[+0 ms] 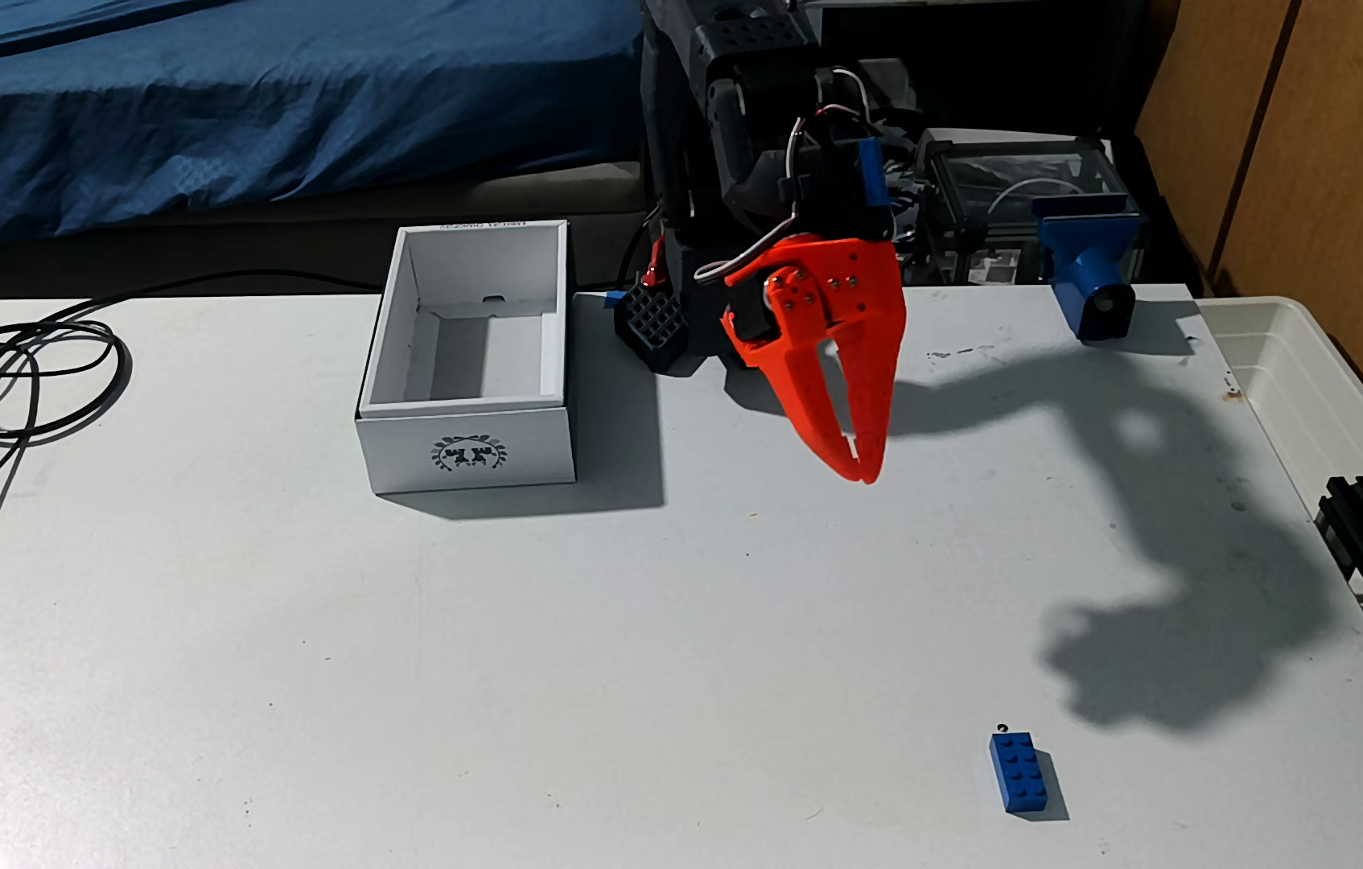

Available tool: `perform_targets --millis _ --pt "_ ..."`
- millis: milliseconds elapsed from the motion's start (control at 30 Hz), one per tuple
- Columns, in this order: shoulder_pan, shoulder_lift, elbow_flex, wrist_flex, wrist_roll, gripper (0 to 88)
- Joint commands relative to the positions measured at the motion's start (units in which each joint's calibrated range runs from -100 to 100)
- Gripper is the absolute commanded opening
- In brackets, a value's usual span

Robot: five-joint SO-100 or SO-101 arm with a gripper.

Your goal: Grab the blue brick and place in box

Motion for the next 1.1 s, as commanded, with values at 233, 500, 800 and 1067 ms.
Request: perform_targets --millis 233,500,800,1067 --pt "0.35 0.84 -8.43 -0.43 -9.8 1.3" --pt "-1.66 4.56 -9.05 0.09 -9.91 10.7" --pt "-1.36 24.01 -17.48 0.09 -11.01 11.2" --pt "-2.77 31.63 -21.47 2.07 -12.38 15.8"
